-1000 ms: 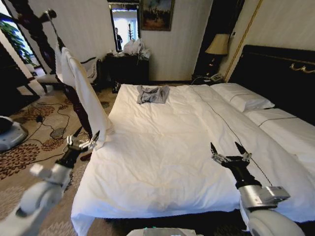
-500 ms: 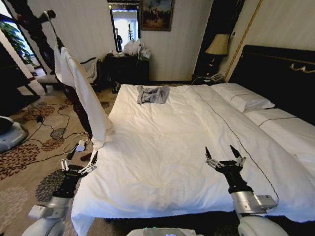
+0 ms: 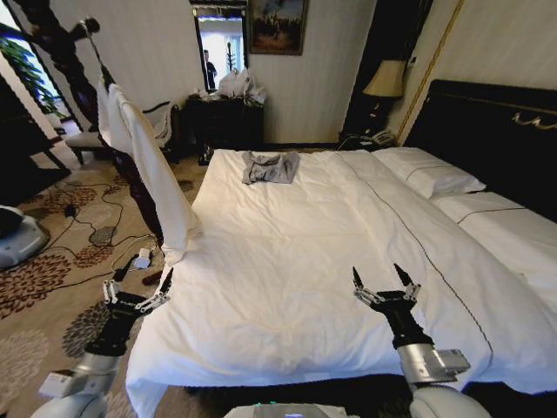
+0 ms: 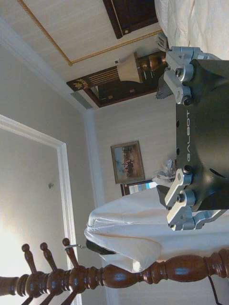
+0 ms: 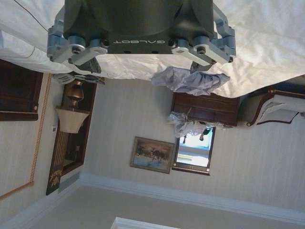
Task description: Pick up the clothes from the bed and hang them on the clothes hanger.
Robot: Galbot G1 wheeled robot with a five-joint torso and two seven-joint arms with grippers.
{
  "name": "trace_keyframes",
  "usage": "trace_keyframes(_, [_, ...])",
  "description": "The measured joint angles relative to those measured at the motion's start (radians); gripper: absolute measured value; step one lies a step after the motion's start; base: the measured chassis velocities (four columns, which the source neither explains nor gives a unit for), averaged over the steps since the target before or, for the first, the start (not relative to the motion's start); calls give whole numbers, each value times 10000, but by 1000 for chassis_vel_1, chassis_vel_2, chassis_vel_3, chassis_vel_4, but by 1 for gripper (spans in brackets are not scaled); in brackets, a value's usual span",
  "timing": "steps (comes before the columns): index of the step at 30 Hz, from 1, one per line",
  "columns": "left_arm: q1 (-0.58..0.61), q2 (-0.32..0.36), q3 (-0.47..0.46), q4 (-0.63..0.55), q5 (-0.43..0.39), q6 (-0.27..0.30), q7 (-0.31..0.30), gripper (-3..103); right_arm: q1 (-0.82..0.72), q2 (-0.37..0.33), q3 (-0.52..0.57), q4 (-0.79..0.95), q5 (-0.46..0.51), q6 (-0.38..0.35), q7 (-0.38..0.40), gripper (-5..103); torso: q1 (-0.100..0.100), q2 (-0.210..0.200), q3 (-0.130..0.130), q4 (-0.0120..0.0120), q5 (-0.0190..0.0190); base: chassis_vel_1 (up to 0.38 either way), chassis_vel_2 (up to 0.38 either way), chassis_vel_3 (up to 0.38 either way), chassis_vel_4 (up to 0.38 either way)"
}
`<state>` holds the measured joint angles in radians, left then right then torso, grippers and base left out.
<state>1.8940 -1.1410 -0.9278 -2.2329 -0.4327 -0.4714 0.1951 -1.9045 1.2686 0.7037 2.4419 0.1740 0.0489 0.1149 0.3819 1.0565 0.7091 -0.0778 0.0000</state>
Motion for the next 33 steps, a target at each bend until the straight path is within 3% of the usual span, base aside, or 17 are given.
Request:
trace_keyframes(7, [-112, -52, 67, 109, 15, 146, -303, 100, -52, -20, 63, -29, 5, 4, -156, 100, 0, 0, 0, 1, 0, 0, 0, 0, 0])
trace_keyframes(33, [-122, -41, 84, 122, -24, 178, -320, 100, -59, -30, 85, -29, 31, -24, -165, 100, 0, 0, 0, 0, 0, 0, 0, 0, 0])
